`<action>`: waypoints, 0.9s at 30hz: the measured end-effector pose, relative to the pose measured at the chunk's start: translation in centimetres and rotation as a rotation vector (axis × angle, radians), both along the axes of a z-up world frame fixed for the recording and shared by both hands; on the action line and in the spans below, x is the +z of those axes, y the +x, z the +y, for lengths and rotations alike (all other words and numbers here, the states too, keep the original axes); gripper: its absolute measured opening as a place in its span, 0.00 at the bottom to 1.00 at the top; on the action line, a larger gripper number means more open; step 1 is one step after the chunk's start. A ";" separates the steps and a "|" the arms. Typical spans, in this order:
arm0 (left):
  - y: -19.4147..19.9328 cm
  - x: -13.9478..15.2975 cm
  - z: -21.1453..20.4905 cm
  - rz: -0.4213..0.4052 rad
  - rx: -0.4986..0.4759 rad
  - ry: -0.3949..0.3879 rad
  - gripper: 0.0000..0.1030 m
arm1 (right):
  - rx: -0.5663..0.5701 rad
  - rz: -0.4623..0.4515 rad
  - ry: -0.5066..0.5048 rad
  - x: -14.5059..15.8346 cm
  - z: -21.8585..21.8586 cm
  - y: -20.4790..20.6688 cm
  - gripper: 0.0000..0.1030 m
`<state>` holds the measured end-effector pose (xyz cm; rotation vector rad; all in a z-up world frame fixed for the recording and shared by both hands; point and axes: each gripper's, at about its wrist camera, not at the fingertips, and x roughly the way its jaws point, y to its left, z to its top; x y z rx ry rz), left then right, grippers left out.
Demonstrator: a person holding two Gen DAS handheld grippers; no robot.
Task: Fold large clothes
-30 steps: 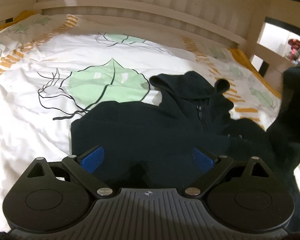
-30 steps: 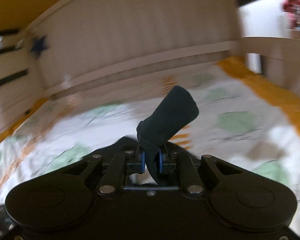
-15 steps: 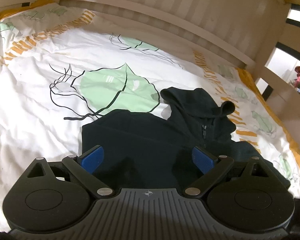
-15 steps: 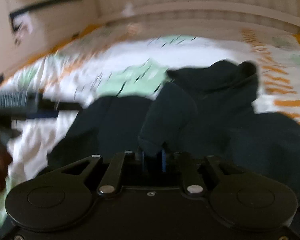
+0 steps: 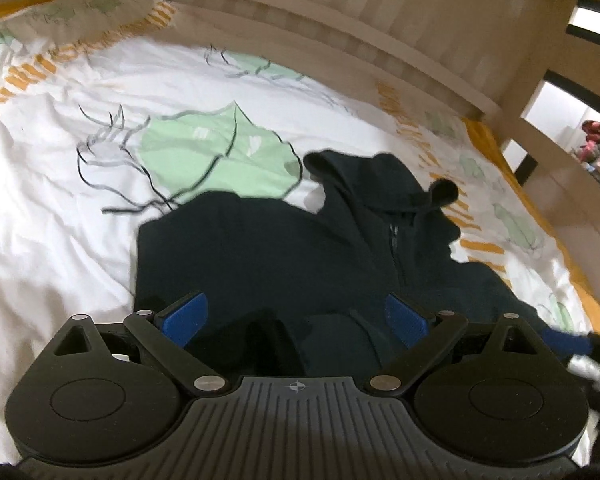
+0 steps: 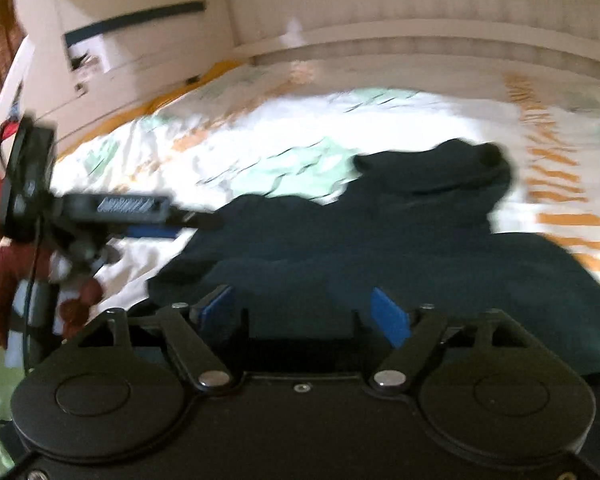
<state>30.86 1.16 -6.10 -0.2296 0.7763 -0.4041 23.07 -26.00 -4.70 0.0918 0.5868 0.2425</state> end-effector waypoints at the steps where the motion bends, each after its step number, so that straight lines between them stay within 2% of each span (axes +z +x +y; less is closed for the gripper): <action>1: 0.0 -0.3 -0.2 0.015 -0.009 -0.003 0.94 | -0.031 -0.006 0.000 0.2 -1.3 0.0 0.83; 6: 0.3 -1.6 -1.3 0.081 -0.040 -0.021 0.93 | -0.206 -0.030 0.002 0.7 -7.3 -0.3 0.84; 9: 0.5 -2.0 -2.2 0.110 -0.058 -0.032 0.93 | -0.306 -0.047 0.029 0.9 -10.6 -0.4 0.93; 13: 0.8 -3.1 -3.2 0.165 -0.084 -0.032 0.90 | -0.413 -0.048 0.119 0.8 -14.3 -0.2 1.00; 15: 1.0 -3.8 -3.5 0.208 -0.096 -0.051 0.88 | -0.466 -0.049 0.157 0.2 -15.8 -0.3 1.00; 17: 1.1 -4.1 -3.7 0.207 -0.090 -0.047 0.86 | -0.522 -0.038 0.167 -0.5 -17.3 -0.5 1.00; 18: 1.1 -4.1 -3.8 0.200 -0.092 -0.048 0.83 | -0.543 -0.028 0.170 -0.8 -17.9 -0.6 1.00; 20: 1.3 -4.0 -3.9 0.192 -0.099 -0.070 0.71 | -0.576 0.007 0.186 -1.6 -18.9 -0.7 1.00; 23: 1.4 -4.1 -4.1 0.182 -0.084 -0.081 0.41 | -0.598 0.058 0.205 -2.3 -19.6 -0.5 1.00; 24: 1.3 -4.1 -4.1 0.170 -0.079 -0.082 0.23 | -0.597 0.071 0.208 -2.5 -19.7 -0.3 1.00; 27: 1.3 -3.6 -3.9 0.147 -0.068 -0.093 0.15 | -0.579 0.103 0.207 -3.0 -19.6 0.1 1.00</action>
